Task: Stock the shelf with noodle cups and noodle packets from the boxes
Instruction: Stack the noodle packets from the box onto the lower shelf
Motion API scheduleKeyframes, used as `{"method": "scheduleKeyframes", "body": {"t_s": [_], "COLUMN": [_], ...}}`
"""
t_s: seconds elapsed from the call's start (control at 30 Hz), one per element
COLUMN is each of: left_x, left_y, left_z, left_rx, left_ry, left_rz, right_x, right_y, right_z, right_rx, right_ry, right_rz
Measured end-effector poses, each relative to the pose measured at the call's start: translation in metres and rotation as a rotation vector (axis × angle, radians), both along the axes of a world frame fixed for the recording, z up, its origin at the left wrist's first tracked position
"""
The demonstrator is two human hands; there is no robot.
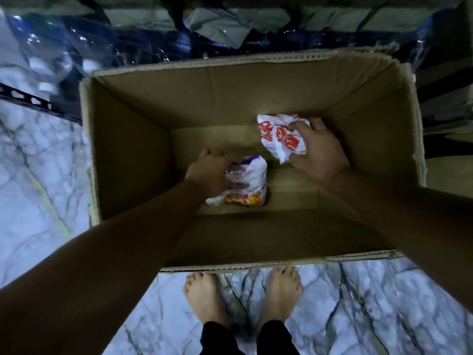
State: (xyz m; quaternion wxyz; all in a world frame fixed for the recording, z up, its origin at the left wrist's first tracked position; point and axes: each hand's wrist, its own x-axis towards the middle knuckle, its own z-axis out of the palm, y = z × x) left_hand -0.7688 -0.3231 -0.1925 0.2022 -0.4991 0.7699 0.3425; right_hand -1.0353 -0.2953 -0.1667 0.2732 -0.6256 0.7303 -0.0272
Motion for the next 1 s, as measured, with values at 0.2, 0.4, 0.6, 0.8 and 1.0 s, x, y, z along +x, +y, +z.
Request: {"method": "scheduleKeyframes", "body": {"t_s": [0.2,0.4,0.6,0.8,1.0], "left_x": [0.028,0.049,0.033,0.015,-0.012], "left_y": [0.004,-0.007,-0.029,-0.040,-0.049], "left_z": [0.030,0.050,0.031,-0.003,-0.021], "left_rx": [-0.057,-0.308,-0.179,-0.091,-0.110], "left_ry": [0.183,0.294,0.257,0.277,0.161], "left_rz": [0.428,0.105,0.086,0.128,0.122], "right_x": [0.028,0.065,0.075,0.065,0.055], "right_y": [0.008,-0.015,-0.017,0.002,0.007], "right_z": [0.027,0.040,0.026,-0.013,-0.013], "right_rx": [-0.125,-0.062,-0.229,-0.095,-0.112], "right_ry": [-0.328,-0.561,-0.300,-0.215,-0.522], "right_rz": [0.123,0.007,0.115,-0.096,-0.185]}}
